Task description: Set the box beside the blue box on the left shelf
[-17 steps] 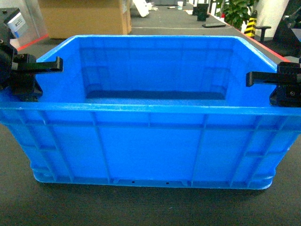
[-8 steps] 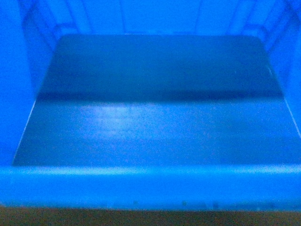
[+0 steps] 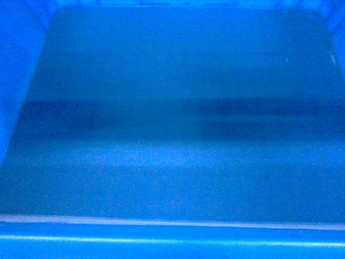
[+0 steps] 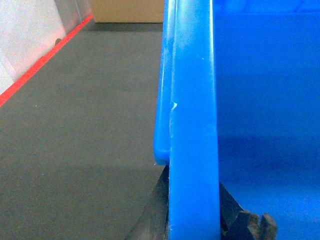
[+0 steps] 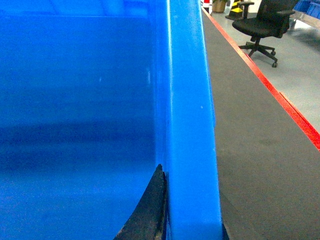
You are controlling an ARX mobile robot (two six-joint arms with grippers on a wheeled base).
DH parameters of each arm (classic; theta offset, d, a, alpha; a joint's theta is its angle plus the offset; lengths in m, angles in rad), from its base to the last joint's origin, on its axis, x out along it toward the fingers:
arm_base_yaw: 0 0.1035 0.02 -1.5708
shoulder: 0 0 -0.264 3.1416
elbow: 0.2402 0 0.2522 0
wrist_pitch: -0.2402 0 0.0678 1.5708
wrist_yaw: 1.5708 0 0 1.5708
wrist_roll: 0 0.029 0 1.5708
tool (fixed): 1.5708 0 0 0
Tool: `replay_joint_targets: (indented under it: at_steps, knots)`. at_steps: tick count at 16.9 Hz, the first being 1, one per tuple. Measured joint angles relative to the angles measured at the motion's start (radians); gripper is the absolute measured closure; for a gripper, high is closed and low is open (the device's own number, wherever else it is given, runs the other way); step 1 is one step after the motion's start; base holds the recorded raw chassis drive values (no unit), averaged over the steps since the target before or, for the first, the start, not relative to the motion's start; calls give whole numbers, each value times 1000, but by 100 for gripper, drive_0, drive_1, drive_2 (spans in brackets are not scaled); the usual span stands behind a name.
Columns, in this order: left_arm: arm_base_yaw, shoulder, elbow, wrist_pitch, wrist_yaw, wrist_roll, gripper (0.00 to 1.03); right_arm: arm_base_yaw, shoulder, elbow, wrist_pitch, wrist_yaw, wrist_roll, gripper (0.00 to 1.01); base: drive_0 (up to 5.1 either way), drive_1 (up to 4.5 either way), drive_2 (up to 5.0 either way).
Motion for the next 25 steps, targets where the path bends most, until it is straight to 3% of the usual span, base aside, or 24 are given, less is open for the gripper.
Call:
replay_joint_targets:
  at_steps: [25]
  knots:
    - [0, 1, -1, 4, -1, 1, 93, 0, 2, -2, 5, -1, 3, 91, -139, -139, -139]
